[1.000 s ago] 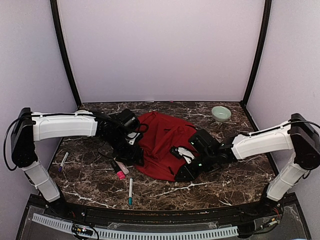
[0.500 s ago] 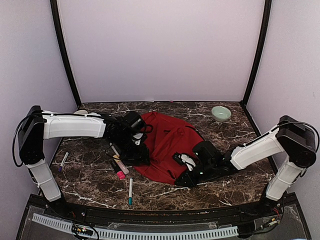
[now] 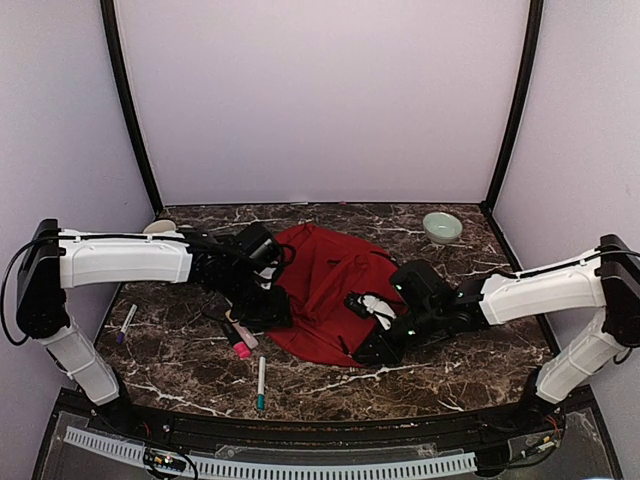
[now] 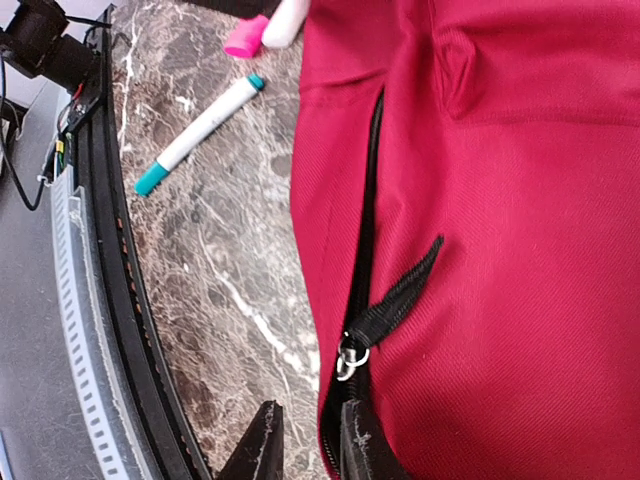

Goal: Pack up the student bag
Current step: Pick up the largest pocket of the bag from the student bag.

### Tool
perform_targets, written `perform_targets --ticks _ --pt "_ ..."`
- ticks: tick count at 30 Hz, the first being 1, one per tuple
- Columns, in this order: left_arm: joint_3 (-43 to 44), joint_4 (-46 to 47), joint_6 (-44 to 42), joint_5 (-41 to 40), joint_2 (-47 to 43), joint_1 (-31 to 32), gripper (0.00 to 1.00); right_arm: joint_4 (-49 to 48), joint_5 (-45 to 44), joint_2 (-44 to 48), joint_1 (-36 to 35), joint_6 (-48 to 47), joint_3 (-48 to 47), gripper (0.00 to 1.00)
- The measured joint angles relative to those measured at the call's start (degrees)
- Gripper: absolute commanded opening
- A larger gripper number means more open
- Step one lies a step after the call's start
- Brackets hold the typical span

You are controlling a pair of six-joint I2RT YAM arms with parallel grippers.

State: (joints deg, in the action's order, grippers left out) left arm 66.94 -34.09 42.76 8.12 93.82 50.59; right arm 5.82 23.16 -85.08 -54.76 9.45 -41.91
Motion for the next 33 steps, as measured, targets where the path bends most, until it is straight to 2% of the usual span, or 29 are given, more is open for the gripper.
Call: perform_targets --ticks 7,13,21,33 --pt "-3.72 0.22 1.25 -1.97 -3.43 0.63 0.50 4.98 -0.61 -1.22 -0.04 -0.46 -7.89 0.18" --pt "-5.18 0.24 1.38 -3.13 -5.25 0.72 0.49 7.13 -2.51 -8.83 -0.24 0.28 -13.94 0.17" --pt "-6.69 0.22 1.05 -3.54 -7.50 0.76 0.49 9.88 -4.13 -14.29 -1.88 1.20 -16.55 0.17" --pt "-7.85 -0.22 -0.79 -4.22 -8.90 0.81 0.48 10.08 -5.92 -17.14 -2.62 2.71 -19.80 0.13"
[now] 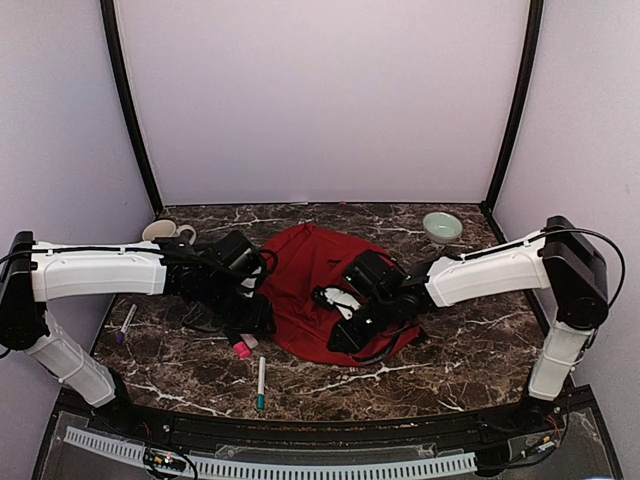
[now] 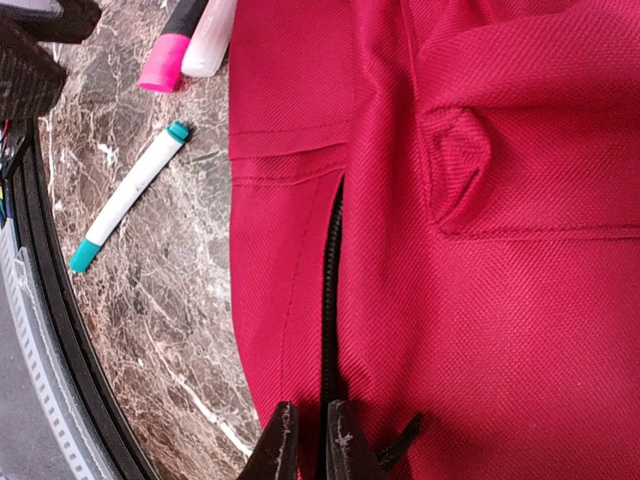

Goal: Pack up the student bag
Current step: Pick up the largest pocket of the bag from the student bag.

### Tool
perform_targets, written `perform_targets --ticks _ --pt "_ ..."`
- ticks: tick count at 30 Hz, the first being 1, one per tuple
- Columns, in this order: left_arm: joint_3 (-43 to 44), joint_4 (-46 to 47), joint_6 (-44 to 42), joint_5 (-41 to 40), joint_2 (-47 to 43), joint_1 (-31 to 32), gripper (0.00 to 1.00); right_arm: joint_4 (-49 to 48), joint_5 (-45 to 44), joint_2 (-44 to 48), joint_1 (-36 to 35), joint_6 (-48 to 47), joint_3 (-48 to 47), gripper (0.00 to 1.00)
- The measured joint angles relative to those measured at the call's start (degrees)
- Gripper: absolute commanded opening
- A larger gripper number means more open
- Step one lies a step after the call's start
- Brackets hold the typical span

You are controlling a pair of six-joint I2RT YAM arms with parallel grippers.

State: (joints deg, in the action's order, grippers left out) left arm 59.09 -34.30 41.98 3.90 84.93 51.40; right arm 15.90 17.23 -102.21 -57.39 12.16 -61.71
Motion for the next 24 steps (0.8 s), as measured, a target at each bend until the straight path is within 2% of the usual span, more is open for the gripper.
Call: perform_targets --ticks 11,24 --pt "0.00 -0.17 -1.36 0.00 0.00 0.00 0.47 -1.33 -0.94 -0.09 0.02 3.78 -0.96 0.10" --pt "0.00 -0.22 -1.68 0.04 0.02 0.00 0.46 -4.31 -3.32 3.45 0.55 9.86 4.68 0.10"
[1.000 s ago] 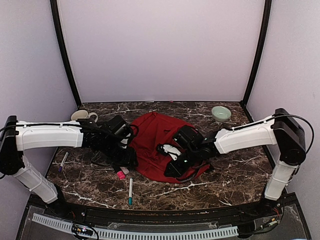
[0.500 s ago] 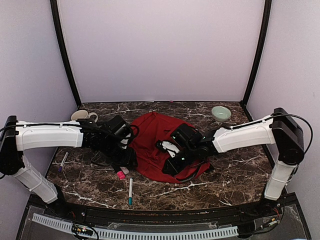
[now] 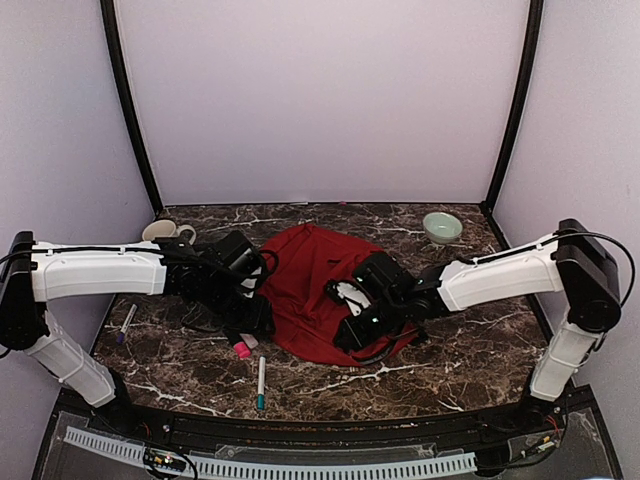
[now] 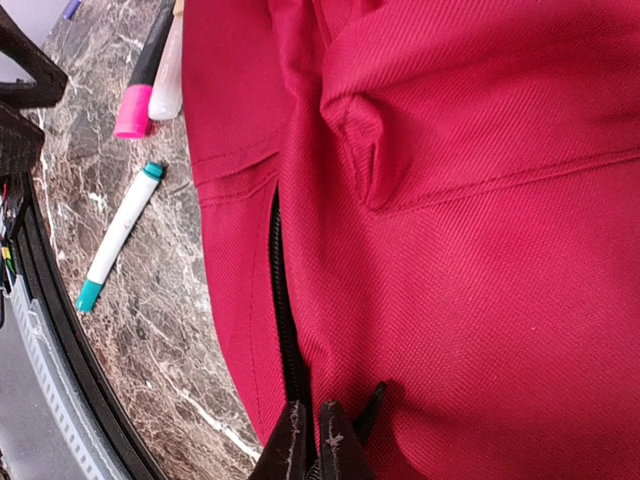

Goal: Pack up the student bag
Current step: Pick up the largest pocket of the bag from the student bag.

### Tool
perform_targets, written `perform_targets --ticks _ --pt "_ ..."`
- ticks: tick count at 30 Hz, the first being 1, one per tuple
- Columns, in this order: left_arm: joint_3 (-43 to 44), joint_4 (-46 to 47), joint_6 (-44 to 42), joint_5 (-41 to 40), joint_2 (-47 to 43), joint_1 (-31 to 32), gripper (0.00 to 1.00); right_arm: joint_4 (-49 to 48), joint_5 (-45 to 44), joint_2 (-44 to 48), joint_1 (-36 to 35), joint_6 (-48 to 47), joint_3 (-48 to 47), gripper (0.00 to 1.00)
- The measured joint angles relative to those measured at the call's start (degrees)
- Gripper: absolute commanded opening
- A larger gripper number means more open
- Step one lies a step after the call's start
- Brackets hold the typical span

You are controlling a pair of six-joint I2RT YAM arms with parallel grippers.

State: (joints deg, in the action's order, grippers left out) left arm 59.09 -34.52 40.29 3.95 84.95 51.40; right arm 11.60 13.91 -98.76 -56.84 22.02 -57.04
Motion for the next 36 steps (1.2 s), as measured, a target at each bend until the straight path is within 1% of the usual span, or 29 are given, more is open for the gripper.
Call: perform_targets --ticks 4,11,14,19,33,36 --pt "0.00 0.04 0.02 0.04 -0.02 0.04 0.46 -0.46 -0.55 0.96 0.81 1.14 0.00 0.15" --pt "0.00 0.07 0.42 0.02 0.00 0.28 0.46 -0.31 -1.33 2.14 2.95 2.80 -0.07 0.27" --pt "0.00 0.11 0.50 0.02 -0.02 0.28 0.46 0.87 -0.94 1.99 3.30 3.21 -0.48 0.28" --pt "0.00 0.13 0.68 0.04 0.00 0.37 0.46 2.51 0.20 0.68 3.34 3.37 -2.21 0.27" --pt "0.00 0.17 0.66 0.11 0.33 0.63 0.45 5.20 2.93 -2.40 2.40 1.60 -3.10 0.23" --pt "0.02 0.15 0.61 0.13 0.79 0.63 0.45 5.22 3.10 -3.19 1.70 0.96 -3.54 0.19"
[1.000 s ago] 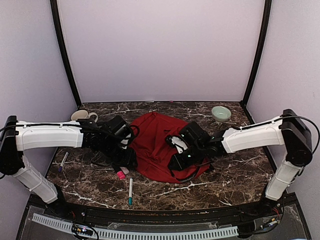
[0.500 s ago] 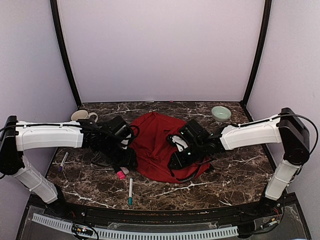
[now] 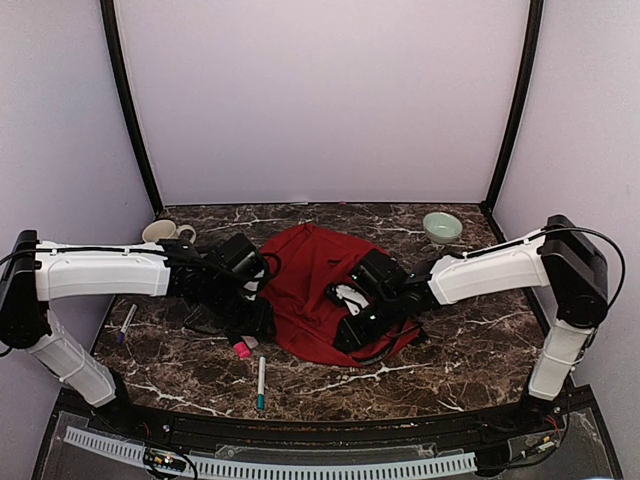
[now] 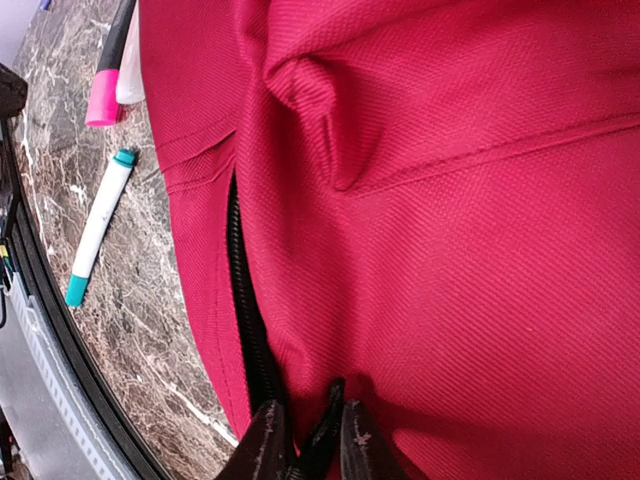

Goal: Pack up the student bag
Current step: Pick up the largest pocket of the bag from the student bag, then hold the largest pocket of the student bag.

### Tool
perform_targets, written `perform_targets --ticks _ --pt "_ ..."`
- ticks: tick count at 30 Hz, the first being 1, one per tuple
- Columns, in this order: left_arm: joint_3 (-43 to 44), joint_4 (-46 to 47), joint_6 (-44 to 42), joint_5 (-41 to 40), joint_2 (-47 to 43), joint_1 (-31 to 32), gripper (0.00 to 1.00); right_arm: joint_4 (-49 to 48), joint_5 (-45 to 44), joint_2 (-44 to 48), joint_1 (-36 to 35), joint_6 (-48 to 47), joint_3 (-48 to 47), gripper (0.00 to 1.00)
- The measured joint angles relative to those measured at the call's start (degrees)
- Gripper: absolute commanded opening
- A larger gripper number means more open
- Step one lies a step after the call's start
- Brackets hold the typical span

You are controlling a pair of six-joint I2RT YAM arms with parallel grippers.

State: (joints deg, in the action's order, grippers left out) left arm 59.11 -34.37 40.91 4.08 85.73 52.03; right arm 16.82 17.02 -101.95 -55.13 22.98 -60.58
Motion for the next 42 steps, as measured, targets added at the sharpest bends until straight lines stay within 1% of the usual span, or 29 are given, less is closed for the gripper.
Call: perform_targets --ticks 2,6,17,21,23,27,31,34,38,42 --pt "0.00 0.02 -0.07 0.00 0.26 0.00 0.45 0.02 0.00 -0.44 -0.24 -0.35 -0.15 0.14" --pt "0.28 -0.04 -0.37 0.00 0.61 0.00 0.45 0.09 -0.04 -0.70 -0.33 -0.96 -0.15 0.00" --pt "0.85 0.79 -3.10 0.07 0.61 0.00 0.46 -0.02 -0.09 -0.28 -0.35 -1.18 0.61 0.00" --pt "0.96 2.10 -6.29 0.76 0.26 0.00 0.49 0.20 -0.04 2.71 -0.33 -1.01 1.05 0.00" --pt "1.09 2.97 -8.96 1.09 -0.48 0.00 0.53 0.33 -0.11 5.18 -0.28 -1.01 1.16 0.00" --pt "2.80 3.69 -14.82 1.09 -1.55 0.00 0.57 0.37 -0.50 10.21 0.13 -0.70 1.95 0.00" --pt "3.30 7.02 -21.62 1.46 -2.05 0.00 0.61 0.50 -1.46 14.12 0.37 -0.04 3.52 0.00" --pt "2.32 11.50 -27.26 2.78 -2.56 0.00 0.64 1.22 -2.58 15.58 0.44 0.22 4.31 0.00" --pt "0.46 17.44 -37.24 7.76 -2.93 0.00 0.65 2.60 -4.17 16.65 0.44 0.28 4.68 0.00" --pt "0.44 20.52 -48.85 14.80 -1.66 0.35 0.66 3.72 -5.99 18.21 0.44 0.31 4.79 0.00"
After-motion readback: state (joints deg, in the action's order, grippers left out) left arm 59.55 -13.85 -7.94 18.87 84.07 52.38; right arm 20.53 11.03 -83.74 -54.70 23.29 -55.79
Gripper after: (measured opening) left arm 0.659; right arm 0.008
